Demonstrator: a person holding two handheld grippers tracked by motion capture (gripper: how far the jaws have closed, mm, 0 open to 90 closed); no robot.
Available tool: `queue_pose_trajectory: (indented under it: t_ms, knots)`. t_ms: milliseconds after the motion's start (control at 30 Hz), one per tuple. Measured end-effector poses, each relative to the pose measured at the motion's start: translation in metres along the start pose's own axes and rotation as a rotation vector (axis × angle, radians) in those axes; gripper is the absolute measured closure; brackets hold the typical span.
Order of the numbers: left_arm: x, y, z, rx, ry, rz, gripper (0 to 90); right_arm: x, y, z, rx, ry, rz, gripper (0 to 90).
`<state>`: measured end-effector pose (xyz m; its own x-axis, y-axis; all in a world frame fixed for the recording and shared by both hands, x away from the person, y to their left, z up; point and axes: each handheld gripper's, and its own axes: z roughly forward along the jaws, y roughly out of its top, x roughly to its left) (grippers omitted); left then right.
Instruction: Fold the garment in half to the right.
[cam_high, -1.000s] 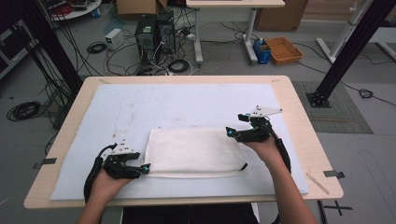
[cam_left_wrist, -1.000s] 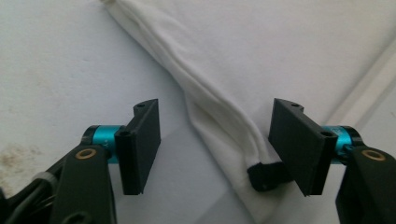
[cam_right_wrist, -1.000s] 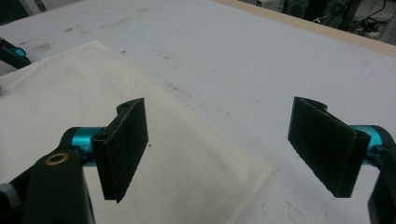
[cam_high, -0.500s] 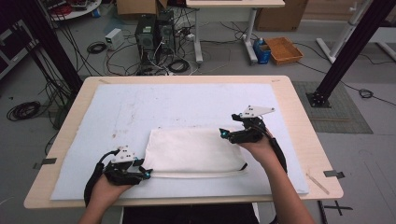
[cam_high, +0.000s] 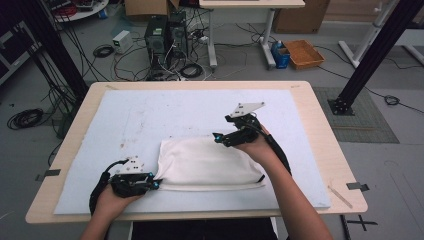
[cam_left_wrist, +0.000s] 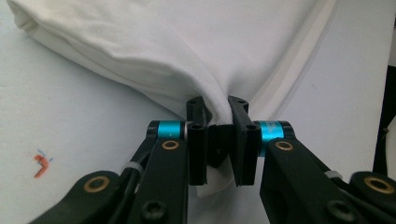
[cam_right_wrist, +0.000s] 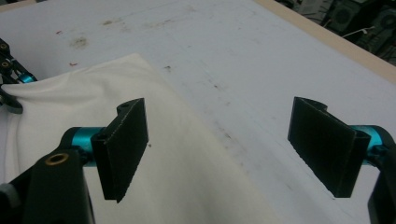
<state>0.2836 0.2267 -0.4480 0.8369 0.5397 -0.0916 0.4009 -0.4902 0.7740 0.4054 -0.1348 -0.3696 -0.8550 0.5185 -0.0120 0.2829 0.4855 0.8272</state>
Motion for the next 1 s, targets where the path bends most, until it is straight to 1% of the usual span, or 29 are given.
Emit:
queue_pose_trajectory:
  t_ms: [33, 100, 200, 233, 333, 433, 567, 633, 733, 833, 867, 900, 967, 1000]
  knots:
    - [0.000, 0.000, 0.000, -0.004, -0.003, 0.004, 79.9, 0.001, 0.002, 0.006, 0.005, 0.009, -0.009, 20.5]
    - [0.000, 0.001, -0.001, -0.017, -0.008, 0.007, 80.3, 0.005, 0.006, 0.019, 0.017, 0.039, 0.002, 20.5]
    - [0.001, 0.002, -0.003, -0.047, -0.015, 0.002, 80.8, 0.009, 0.013, 0.039, 0.039, 0.074, 0.002, 20.5]
    - [0.002, 0.002, -0.004, -0.056, -0.023, 0.009, 80.9, 0.010, 0.015, 0.044, 0.043, 0.082, 0.000, 20.5]
    - [0.002, 0.003, -0.005, -0.069, -0.035, 0.024, 80.9, 0.015, 0.021, 0.066, 0.055, 0.129, 0.023, 20.5]
    - [0.003, 0.003, -0.005, -0.081, -0.050, 0.025, 80.9, 0.022, 0.027, 0.086, 0.085, 0.144, 0.004, 20.5]
    - [0.003, 0.003, -0.005, -0.077, -0.052, 0.022, 81.0, 0.033, 0.037, 0.112, 0.111, 0.173, -0.011, 20.5]
    - [0.003, 0.003, -0.005, -0.082, -0.051, 0.024, 81.0, 0.038, 0.041, 0.126, 0.129, 0.192, -0.009, 20.5]
    - [0.002, 0.004, -0.005, -0.077, -0.047, 0.025, 81.0, 0.047, 0.046, 0.145, 0.159, 0.206, -0.019, 21.1]
    - [0.002, 0.003, -0.005, -0.067, -0.037, 0.023, 81.0, 0.054, 0.049, 0.161, 0.187, 0.218, -0.034, 26.1]
    - [0.002, 0.002, -0.005, -0.059, -0.033, 0.019, 80.9, 0.056, 0.048, 0.165, 0.195, 0.219, -0.031, 26.8]
    - [0.002, 0.002, -0.005, -0.038, -0.033, 0.015, 80.4, 0.057, 0.048, 0.169, 0.204, 0.219, -0.030, 27.4]
    - [0.001, 0.002, -0.005, -0.007, -0.012, 0.023, 76.1, 0.058, 0.046, 0.175, 0.227, 0.216, -0.034, 29.7]
    - [0.000, 0.002, -0.005, 0.006, -0.009, 0.030, 71.3, 0.058, 0.044, 0.177, 0.238, 0.212, -0.033, 30.7]
